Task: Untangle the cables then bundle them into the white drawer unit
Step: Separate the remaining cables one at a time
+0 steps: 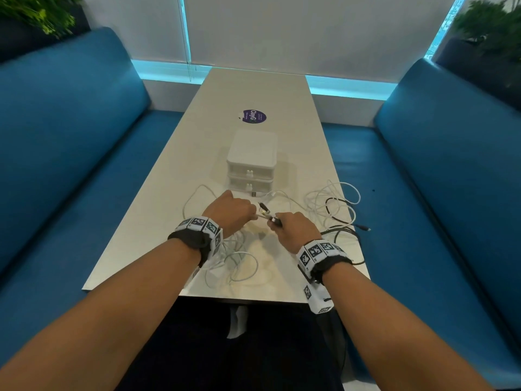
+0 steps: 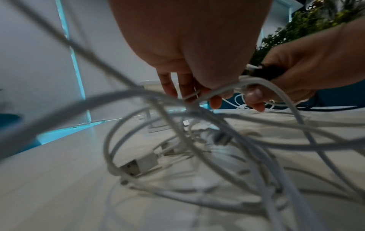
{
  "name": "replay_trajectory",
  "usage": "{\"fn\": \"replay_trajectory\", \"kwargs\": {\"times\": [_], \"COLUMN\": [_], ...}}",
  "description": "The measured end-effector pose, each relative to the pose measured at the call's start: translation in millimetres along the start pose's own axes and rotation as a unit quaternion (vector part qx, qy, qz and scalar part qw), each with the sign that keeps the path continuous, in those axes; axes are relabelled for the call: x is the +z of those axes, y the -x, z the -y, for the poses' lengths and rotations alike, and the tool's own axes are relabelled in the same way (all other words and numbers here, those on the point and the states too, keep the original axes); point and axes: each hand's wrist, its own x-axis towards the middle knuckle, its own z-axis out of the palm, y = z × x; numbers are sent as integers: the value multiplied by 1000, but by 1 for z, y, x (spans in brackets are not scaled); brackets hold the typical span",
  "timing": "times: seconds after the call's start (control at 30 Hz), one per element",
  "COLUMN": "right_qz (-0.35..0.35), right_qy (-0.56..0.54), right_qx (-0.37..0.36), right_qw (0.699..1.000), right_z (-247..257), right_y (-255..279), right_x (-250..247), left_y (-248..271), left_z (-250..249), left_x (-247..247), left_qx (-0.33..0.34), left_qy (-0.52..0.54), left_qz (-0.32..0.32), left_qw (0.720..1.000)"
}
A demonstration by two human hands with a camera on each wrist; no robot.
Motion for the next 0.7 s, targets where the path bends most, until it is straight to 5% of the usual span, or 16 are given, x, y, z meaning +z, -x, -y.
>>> {"fn": "replay_trajectory", "kwargs": {"times": [0.17, 0.7], "right_qz": [-3, -116], "right_qy": [100, -175], "right_qx": [62, 19], "right_qw": [993, 977], "right_z": [-32, -18], "right_y": [2, 0], "right_x": [-8, -15], "left_y": [12, -9], "left_z": [20, -13], "left_x": [7, 10], "left_qx": [-34, -34], "left_qy": [18, -3], "left_qz": [31, 84], "left_qw": [999, 996]}}
